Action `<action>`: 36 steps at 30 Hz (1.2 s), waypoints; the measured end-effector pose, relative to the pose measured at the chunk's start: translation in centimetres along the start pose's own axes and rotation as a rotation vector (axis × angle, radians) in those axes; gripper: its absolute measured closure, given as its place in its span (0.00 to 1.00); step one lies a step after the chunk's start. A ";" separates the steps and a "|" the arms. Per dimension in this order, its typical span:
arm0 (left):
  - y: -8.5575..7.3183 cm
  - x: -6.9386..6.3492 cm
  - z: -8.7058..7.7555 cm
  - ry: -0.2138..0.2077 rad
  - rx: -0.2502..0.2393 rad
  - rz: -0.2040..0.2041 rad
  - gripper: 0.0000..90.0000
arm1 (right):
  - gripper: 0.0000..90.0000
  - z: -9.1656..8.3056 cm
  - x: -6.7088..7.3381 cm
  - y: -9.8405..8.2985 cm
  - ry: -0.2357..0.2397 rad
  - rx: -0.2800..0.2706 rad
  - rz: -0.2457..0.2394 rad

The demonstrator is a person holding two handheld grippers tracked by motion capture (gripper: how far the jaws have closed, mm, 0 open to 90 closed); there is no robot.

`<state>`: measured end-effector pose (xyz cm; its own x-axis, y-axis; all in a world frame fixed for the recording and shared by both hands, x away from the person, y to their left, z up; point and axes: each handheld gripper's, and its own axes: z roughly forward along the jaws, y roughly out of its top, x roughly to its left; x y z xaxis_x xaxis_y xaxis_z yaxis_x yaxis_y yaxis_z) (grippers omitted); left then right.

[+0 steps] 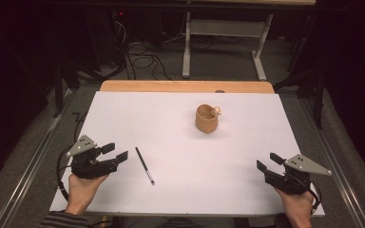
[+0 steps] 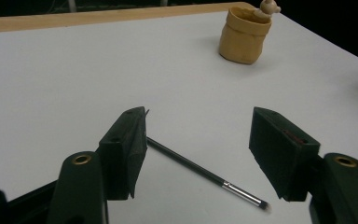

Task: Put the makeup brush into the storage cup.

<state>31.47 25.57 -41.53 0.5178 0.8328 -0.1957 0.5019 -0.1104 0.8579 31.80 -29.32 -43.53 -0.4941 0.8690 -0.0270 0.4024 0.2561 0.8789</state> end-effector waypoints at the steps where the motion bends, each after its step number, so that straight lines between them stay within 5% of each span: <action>1: 0.1 0.0 0.0 0.000 0.004 0.003 0.42 | 0.48 0.0 0.0 0.0 0.000 0.000 -0.002; 11: 0.7 -0.2 0.3 -0.015 0.030 0.018 0.40 | 0.48 0.0 0.0 0.0 0.002 0.001 -0.005; 36: 2.2 -0.5 1.6 0.010 0.188 -0.058 0.36 | 0.48 0.0 0.0 0.0 0.004 -0.002 -0.004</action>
<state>33.45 24.04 -40.30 0.4781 0.8458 -0.2366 0.6519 -0.1612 0.7410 31.79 -29.30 -43.49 -0.4987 0.8663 -0.0287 0.3988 0.2587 0.8798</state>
